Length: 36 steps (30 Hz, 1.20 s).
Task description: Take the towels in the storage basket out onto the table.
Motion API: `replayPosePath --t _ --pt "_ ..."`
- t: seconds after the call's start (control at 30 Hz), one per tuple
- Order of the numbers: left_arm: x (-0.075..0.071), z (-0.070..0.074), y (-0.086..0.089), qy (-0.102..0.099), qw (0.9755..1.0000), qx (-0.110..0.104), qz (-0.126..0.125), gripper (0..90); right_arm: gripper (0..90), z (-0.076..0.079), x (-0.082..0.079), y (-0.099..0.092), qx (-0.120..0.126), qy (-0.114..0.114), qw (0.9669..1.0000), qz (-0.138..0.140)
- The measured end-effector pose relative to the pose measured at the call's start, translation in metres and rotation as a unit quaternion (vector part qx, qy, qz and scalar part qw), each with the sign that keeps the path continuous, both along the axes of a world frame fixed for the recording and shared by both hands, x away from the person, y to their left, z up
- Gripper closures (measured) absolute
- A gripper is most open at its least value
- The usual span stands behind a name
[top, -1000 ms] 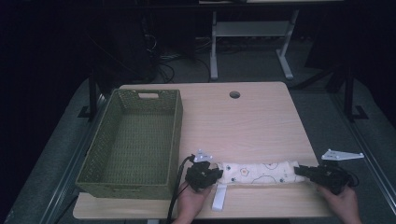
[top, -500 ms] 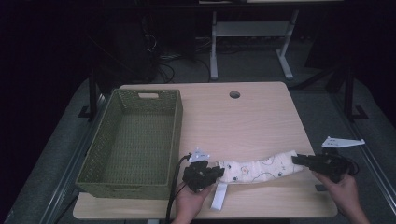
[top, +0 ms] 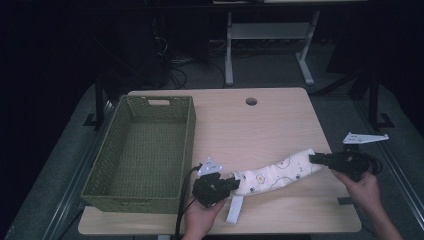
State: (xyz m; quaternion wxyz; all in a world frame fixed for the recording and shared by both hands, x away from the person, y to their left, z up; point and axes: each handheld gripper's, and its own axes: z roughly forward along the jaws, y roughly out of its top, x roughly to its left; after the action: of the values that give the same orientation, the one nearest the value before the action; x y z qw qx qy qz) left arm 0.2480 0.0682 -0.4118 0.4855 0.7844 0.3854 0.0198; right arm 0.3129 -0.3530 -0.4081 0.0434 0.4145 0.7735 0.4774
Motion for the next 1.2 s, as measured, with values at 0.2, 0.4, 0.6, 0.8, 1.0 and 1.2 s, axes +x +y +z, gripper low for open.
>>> replayPosePath --t 0.2,0.4,0.6,0.8,1.0,1.2 --pt "-0.004 0.007 0.004 -0.010 0.9999 -0.009 0.004 82.6 82.2 0.010 0.010 0.005 0.001 -0.005 1.0000 0.007" --pt "-0.007 0.013 0.011 -0.017 0.9998 -0.012 0.004 82.6 82.2 0.020 0.021 0.014 -0.005 -0.009 0.9998 0.015" --pt "-0.011 0.020 0.019 -0.023 0.9996 -0.017 0.005 82.6 82.2 0.032 0.032 0.027 -0.010 -0.016 0.9994 0.027" --pt "-0.013 0.028 0.026 -0.030 0.9994 -0.019 0.006 82.6 82.2 0.041 0.044 0.041 -0.013 -0.023 0.9988 0.041" --pt "-0.018 0.041 0.039 -0.040 0.9988 -0.025 0.010 82.6 82.3 0.059 0.065 0.064 -0.015 -0.037 0.9971 0.065" --pt "-0.021 0.050 0.055 -0.052 0.9977 -0.036 0.023 82.6 82.2 0.072 0.085 0.087 -0.016 -0.044 0.9952 0.085"
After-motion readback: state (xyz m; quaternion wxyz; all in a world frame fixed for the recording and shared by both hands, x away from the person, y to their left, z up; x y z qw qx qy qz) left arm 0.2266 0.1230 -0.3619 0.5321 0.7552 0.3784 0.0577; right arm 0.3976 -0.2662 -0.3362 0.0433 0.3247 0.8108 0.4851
